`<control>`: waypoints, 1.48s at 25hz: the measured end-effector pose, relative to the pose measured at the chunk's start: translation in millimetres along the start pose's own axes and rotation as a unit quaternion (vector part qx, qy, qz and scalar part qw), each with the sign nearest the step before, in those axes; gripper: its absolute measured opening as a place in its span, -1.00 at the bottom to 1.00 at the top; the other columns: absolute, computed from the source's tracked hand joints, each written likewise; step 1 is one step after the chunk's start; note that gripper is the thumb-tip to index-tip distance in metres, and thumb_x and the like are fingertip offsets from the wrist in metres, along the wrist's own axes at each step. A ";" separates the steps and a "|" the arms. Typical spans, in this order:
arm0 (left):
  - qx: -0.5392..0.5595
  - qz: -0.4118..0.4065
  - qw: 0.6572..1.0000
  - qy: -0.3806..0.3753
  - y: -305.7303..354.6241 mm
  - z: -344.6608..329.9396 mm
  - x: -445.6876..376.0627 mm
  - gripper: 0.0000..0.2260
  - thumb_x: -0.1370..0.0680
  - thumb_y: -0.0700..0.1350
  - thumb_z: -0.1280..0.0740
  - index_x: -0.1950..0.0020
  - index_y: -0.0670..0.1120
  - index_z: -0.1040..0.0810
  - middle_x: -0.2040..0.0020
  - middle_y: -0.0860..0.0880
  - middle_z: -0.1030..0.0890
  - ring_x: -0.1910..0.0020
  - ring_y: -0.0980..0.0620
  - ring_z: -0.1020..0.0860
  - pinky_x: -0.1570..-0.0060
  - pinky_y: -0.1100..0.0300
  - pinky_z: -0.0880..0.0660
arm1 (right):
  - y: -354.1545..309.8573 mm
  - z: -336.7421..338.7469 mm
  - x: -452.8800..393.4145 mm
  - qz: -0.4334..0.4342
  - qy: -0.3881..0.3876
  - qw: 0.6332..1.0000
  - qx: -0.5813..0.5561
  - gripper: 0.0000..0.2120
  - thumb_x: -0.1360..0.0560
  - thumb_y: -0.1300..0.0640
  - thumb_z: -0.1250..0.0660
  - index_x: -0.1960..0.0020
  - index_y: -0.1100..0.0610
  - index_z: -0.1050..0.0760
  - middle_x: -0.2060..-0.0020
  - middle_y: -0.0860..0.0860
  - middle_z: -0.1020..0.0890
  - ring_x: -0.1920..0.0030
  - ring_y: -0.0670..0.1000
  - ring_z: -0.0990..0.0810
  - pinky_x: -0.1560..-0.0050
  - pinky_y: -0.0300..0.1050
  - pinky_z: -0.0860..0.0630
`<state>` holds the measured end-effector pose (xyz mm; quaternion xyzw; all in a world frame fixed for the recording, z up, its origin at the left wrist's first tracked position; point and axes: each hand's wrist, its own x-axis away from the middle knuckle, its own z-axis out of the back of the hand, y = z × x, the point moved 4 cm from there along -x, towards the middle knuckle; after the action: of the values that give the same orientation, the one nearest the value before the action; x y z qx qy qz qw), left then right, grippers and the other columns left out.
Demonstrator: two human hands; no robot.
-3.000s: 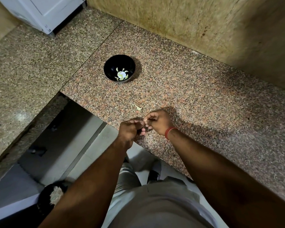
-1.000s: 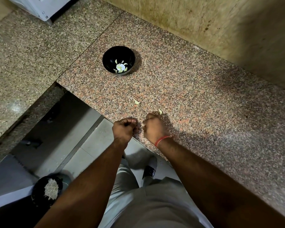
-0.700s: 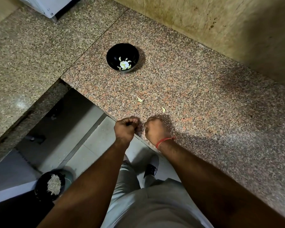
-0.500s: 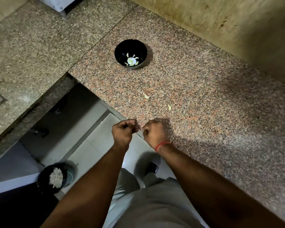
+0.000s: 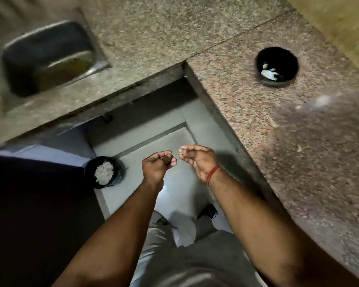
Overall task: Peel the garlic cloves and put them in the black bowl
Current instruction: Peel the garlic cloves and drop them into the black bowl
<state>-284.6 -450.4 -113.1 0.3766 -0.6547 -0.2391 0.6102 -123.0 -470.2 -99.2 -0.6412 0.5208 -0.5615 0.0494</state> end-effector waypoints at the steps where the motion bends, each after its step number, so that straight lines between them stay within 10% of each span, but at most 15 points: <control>1: 0.014 0.004 1.000 0.014 7.0 26.4 -3.1 -0.84 -0.55 -0.37 -0.42 -0.10 -0.42 -0.61 0.14 -0.29 -0.64 0.27 -0.11 -0.66 0.14 0.14 -0.66 | 12.8 -24.2 -3.5 -0.015 -0.011 1.000 0.000 -0.86 -0.46 0.52 -0.38 0.03 0.38 -0.63 0.18 0.20 -0.71 0.14 0.12 -0.72 0.05 -0.11 -0.68; 13: 0.165 0.059 0.966 0.191 -2.4 300.7 -126.9 -0.91 -0.60 -0.35 -0.36 -0.05 -0.31 -0.64 0.13 -0.26 -0.66 0.24 -0.07 -0.67 0.15 0.17 -0.66 | 206.3 -265.0 -120.8 -0.123 -0.127 0.969 0.176 -0.80 -0.50 0.51 -0.26 -0.09 0.55 -0.56 0.08 0.28 -0.70 0.12 0.17 -0.71 0.07 -0.09 -0.69; 22: 0.259 0.091 0.907 0.319 -66.8 445.6 -286.3 -0.79 -0.60 -0.46 -0.19 0.03 -0.29 -0.60 0.20 -0.23 -0.67 0.24 -0.11 -0.69 0.08 0.09 -0.69 | 394.2 -371.9 -290.7 -0.104 -0.186 0.876 0.432 -0.72 -0.45 0.51 -0.38 0.26 0.18 -0.67 0.27 0.13 -0.71 0.19 0.12 -0.71 -0.03 0.04 -0.69; 28: 0.329 0.163 0.870 0.328 -108.6 478.0 -349.2 -0.76 -0.56 -0.33 -0.08 0.17 -0.19 -0.50 0.35 -0.14 -0.61 0.46 0.00 -0.55 0.40 0.18 -0.56 | 470.9 -404.6 -336.4 0.027 -0.293 0.689 0.663 -0.76 -0.49 0.33 -0.27 -0.04 0.25 -0.70 0.00 0.15 -0.72 -0.02 0.08 -0.65 -0.17 -0.11 -0.56; 31: 0.407 0.161 0.855 0.278 -119.8 475.8 -365.4 -0.67 -0.57 -0.18 -0.08 0.07 -0.20 -0.65 0.08 -0.20 -0.68 0.17 -0.09 -0.65 0.10 0.13 -0.57 | 502.0 -404.0 -326.6 0.104 -0.420 0.532 0.728 -0.58 -0.49 0.10 -0.10 -0.20 0.08 -0.63 -0.12 0.11 -0.68 -0.17 0.13 -0.62 -0.29 0.08 -0.51; 35: 0.474 0.113 0.821 0.298 -128.0 496.8 -371.6 -0.70 -0.60 -0.01 -0.09 0.12 -0.06 -0.57 0.14 -0.13 -0.59 0.26 -0.10 -0.58 0.19 0.10 -0.45 | 511.2 -376.0 -363.1 0.088 -0.410 0.329 0.846 -0.38 -0.62 -0.11 -0.04 -0.66 -0.05 -0.07 -0.65 0.08 -0.12 -0.64 0.13 -0.04 -0.56 0.19 -0.15; 37: 0.485 0.102 0.808 0.318 -136.9 503.7 -370.0 -0.71 -0.62 0.00 -0.08 -0.01 -0.06 -0.56 -0.01 -0.14 -0.66 0.05 -0.13 -0.64 0.06 0.00 -0.52 | 506.6 -375.1 -372.7 0.090 -0.383 0.330 0.858 -0.34 -0.65 0.00 -0.15 -0.68 0.00 0.01 -0.66 0.14 -0.01 -0.65 0.16 0.05 -0.57 0.21 -0.13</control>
<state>-760.6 -316.2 -518.9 0.6093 -0.4894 0.3066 0.5434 -658.2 -234.4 -539.9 -0.3377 -0.2711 -0.3825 0.8162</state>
